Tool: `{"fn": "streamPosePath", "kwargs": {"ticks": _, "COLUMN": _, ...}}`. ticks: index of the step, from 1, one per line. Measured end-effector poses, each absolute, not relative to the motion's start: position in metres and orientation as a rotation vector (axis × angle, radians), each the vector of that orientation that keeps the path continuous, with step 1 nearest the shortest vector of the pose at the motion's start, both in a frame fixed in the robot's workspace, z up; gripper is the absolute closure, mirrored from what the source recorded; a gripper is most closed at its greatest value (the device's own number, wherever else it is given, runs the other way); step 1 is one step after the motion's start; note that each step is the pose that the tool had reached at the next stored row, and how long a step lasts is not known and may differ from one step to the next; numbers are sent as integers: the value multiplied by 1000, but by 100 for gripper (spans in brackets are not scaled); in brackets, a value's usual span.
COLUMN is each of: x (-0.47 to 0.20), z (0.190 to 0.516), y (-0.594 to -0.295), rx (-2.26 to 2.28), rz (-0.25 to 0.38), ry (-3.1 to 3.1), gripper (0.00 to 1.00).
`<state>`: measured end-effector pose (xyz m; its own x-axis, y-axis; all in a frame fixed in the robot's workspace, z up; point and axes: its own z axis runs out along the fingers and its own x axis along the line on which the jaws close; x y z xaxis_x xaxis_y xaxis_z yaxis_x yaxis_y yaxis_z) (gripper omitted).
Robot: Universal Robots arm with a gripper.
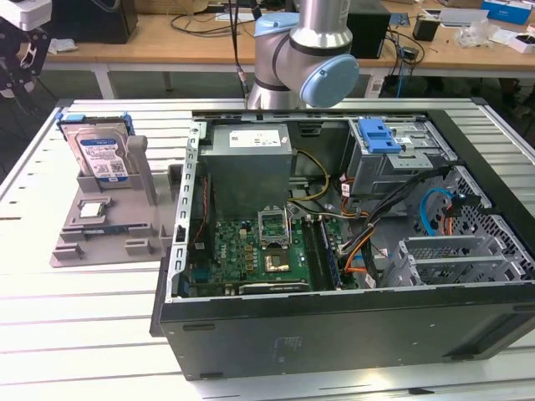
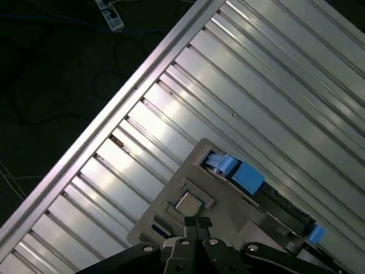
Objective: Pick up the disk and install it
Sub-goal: 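Pick up the disk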
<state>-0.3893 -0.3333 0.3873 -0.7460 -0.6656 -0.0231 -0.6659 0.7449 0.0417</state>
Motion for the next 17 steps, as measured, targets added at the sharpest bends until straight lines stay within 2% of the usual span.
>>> {"fn": "streamPosePath", "kwargs": {"ticks": 17, "x": -389, "z": 387, "y": -333, "rx": -1659, "rz": 32, "ry": 2681, "gripper": 89}}
